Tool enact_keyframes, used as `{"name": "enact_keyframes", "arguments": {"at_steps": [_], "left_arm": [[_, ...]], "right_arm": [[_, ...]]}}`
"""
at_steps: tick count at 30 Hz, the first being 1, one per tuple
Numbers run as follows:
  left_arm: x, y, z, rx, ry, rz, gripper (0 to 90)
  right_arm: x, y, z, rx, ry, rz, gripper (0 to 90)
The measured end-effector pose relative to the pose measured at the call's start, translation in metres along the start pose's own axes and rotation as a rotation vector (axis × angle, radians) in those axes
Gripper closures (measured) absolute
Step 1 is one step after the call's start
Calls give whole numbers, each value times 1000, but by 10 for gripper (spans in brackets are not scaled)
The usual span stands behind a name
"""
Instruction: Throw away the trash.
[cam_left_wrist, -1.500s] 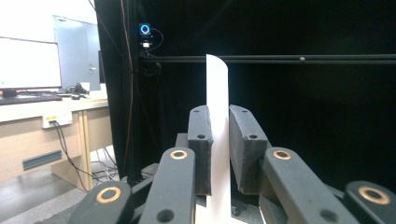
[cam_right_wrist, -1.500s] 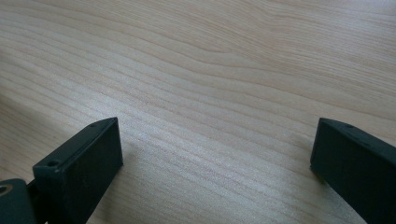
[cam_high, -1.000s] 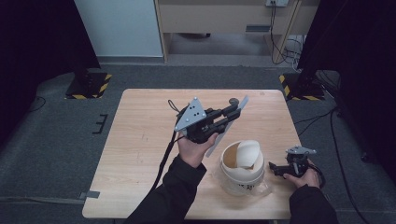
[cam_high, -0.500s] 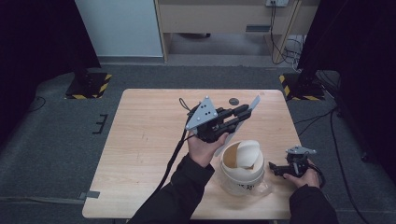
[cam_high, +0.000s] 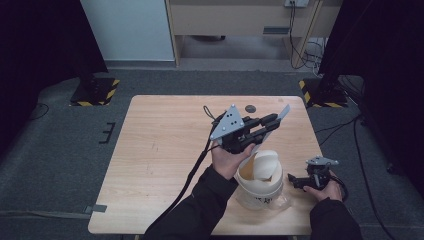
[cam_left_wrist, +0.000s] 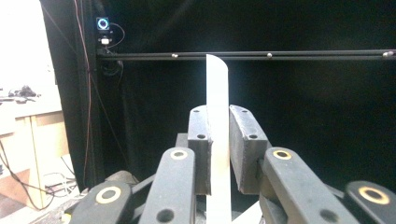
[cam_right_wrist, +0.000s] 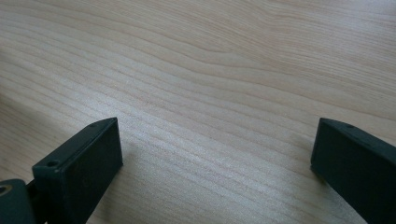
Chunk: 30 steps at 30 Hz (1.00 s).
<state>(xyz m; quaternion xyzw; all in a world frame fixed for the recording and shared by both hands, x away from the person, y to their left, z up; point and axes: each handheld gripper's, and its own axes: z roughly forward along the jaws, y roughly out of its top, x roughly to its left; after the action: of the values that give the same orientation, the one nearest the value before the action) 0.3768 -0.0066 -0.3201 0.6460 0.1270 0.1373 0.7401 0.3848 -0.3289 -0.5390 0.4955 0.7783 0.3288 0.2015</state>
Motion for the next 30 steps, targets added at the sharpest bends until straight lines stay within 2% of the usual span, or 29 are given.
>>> {"name": "enact_keyframes", "arguments": {"at_steps": [6,15,19,30], "left_arm": [[0,-12,0,-3,-5,-4,788],[2,-38,-10,8,-18,-41,785],[3,-42,-18,-2,-18,-53,784],[7,-53,-50,96,10,-49,736]], "right_arm": [[0,0,0,0,2,-1,22],[0,0,0,1,3,-2,22],[0,0,0,1,3,-1,22],[0,0,0,1,5,-4,22]]}}
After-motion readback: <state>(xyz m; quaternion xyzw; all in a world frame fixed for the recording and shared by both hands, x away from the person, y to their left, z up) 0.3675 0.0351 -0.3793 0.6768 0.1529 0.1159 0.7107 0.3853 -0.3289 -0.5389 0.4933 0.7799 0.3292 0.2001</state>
